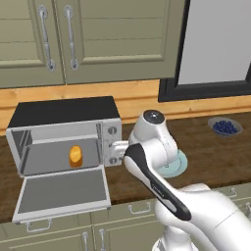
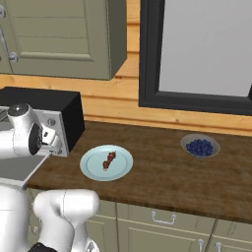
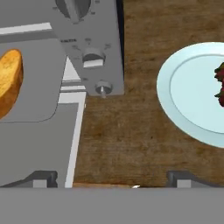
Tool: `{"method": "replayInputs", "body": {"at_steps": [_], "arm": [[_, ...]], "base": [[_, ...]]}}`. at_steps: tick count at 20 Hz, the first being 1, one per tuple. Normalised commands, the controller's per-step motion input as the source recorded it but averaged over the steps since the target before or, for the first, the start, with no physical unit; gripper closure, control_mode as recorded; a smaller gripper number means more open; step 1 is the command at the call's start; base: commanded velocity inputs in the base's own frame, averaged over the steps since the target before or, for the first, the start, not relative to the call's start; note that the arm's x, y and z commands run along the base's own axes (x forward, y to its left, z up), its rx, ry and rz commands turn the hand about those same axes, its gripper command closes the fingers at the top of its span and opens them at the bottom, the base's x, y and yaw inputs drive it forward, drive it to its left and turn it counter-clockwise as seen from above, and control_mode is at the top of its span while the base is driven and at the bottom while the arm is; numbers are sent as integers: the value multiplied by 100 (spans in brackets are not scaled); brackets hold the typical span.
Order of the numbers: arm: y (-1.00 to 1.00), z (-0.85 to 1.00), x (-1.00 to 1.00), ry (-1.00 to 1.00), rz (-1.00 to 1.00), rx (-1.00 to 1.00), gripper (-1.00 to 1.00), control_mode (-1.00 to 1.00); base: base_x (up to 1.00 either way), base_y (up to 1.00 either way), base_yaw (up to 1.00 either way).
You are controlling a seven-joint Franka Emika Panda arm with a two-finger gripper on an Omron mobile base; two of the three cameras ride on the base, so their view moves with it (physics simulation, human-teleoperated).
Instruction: Pick up the kebab skewer and baguette bread, and place them inside the toaster oven. Close the toaster oven door and start by setting the timer.
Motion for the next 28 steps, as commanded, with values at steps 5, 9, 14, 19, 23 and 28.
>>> {"method": "replayInputs", "body": {"at_steps": [5,9,14,19,23,28], "arm": [[-100,4,14,8,-3,0,-100,-100],[-100,0,40,2,0,0,-100,-100],[-96,-26,59,4,0,-1,-100,-100],[-16,-56,35,4,-4,0,-100,-100],[-27,-46,58,9,0,-2,-100,-100],[-15,-43,47,11,0,-9,-100,-100]], "base": [[0,0,0],[0,0,0],[0,0,0],[0,0,0],[0,0,0],[0,0,0]]}}
